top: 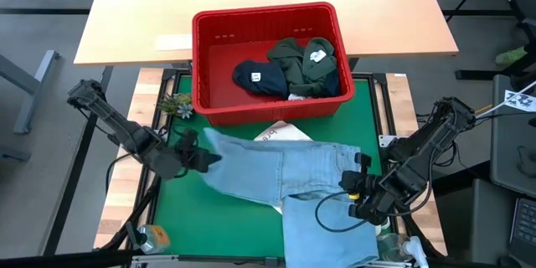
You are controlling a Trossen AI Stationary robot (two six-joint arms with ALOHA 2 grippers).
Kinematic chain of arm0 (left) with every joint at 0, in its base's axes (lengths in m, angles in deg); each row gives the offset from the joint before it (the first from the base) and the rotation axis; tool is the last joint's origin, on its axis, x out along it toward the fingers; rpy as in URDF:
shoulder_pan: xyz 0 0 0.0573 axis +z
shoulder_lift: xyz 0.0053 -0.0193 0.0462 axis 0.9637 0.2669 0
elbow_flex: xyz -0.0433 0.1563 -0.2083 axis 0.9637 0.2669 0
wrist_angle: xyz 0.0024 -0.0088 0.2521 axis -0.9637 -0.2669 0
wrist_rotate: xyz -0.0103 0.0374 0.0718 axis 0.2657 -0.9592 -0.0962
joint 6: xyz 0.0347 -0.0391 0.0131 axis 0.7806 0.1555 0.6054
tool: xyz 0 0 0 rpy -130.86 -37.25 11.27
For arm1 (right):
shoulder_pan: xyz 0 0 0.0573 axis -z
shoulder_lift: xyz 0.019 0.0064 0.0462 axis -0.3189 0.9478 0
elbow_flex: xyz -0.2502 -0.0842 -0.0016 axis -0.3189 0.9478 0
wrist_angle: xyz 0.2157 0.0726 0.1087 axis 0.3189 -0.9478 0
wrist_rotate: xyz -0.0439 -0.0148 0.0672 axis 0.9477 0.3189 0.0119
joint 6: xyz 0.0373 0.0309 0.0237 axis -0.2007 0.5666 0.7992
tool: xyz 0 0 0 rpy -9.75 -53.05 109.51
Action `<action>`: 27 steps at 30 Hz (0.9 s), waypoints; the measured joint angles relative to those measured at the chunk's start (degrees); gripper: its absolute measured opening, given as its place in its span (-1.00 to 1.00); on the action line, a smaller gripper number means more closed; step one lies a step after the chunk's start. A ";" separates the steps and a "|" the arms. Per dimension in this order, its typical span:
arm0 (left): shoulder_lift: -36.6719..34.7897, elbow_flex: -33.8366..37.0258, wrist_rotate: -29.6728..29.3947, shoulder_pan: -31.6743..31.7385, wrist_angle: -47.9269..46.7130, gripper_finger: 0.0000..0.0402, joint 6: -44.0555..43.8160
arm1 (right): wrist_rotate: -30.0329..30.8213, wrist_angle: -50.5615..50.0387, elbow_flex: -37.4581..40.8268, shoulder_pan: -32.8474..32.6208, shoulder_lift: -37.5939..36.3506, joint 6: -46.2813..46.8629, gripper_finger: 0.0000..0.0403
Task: Fold laundry
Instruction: Fold the light blue pants
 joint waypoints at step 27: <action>50.29 -23.78 18.99 23.12 66.70 -0.97 42.76 | -0.46 1.86 0.00 0.00 -7.26 -3.15 -0.97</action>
